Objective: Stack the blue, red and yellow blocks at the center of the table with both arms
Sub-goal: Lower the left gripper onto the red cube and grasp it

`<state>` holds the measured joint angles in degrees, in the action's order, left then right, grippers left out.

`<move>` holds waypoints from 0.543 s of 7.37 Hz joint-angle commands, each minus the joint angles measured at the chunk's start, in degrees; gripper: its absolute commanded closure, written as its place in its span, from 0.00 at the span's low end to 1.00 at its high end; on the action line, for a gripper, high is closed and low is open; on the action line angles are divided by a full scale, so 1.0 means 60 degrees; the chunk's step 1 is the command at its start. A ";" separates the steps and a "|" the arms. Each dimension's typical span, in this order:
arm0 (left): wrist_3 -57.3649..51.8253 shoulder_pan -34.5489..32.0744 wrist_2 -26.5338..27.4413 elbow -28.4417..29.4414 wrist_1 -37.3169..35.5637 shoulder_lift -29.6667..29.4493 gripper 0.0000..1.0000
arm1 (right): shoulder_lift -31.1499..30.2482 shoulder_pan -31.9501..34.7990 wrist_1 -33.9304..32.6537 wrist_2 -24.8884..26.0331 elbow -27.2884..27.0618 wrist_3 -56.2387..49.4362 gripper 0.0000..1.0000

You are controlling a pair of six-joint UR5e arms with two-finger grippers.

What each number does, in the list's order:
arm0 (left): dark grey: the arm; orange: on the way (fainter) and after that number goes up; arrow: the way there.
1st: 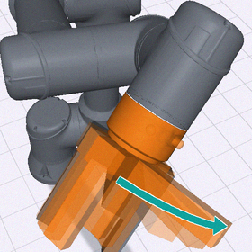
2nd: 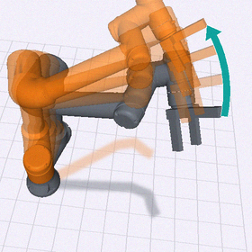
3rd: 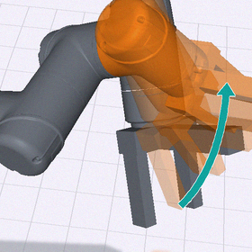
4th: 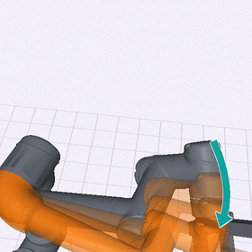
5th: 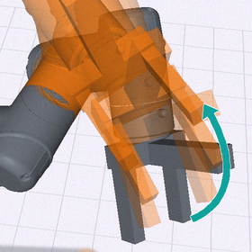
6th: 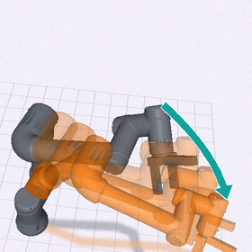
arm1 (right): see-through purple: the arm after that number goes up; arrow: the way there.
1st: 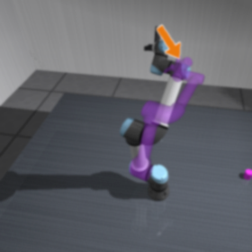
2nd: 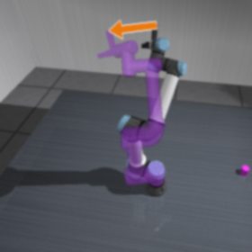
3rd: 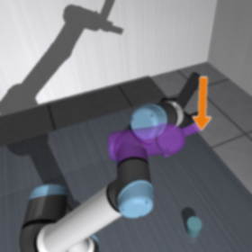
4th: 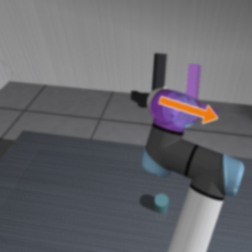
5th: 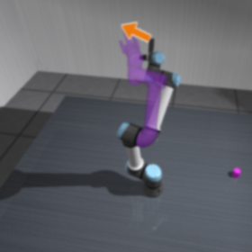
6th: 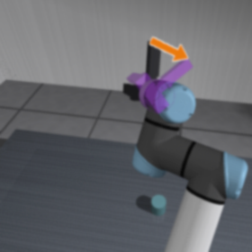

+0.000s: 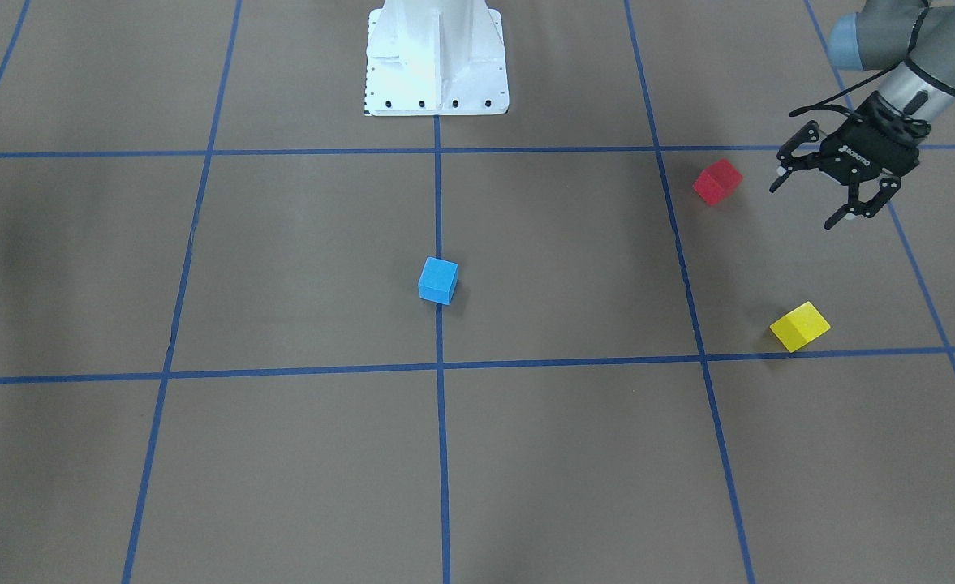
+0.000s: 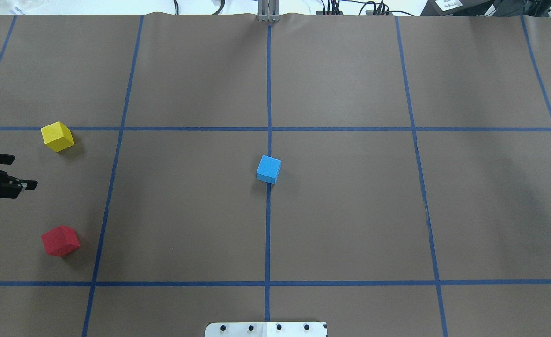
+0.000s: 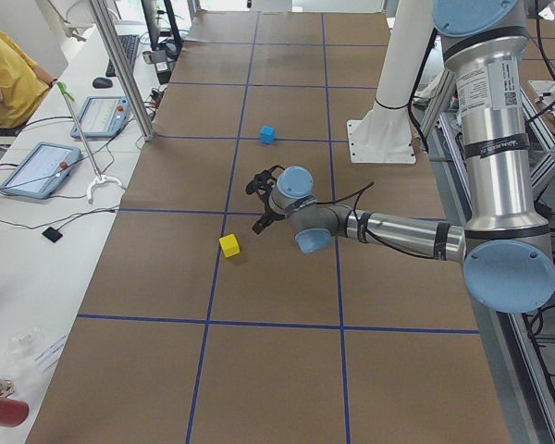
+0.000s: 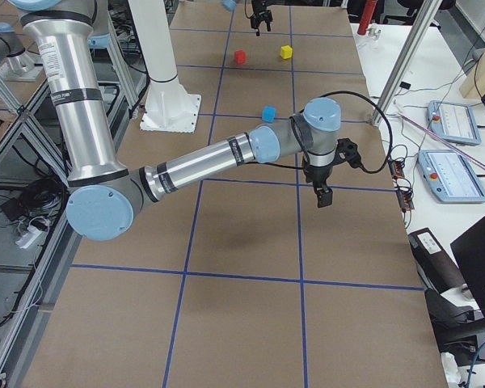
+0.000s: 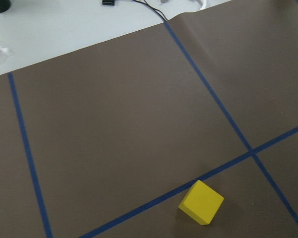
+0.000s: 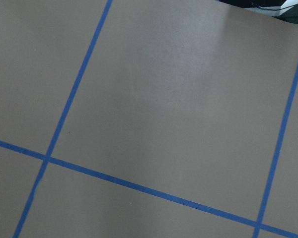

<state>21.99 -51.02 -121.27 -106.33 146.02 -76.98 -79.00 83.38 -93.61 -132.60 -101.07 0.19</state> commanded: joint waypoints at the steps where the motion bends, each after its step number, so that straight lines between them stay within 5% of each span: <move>1: -0.0046 0.1496 0.0729 -0.0457 0.0009 0.0627 0.00 | -0.0557 0.0282 0.0001 -0.0004 -0.0001 -0.0163 0.00; 4: -0.0046 0.2787 0.1578 -0.0428 0.0009 0.0702 0.00 | -0.0838 0.0488 0.0001 -0.0004 0.0029 -0.0354 0.00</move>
<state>21.72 -37.06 -113.00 -108.90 146.07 -72.92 -83.67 86.03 -93.60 -132.67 -101.00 -1.67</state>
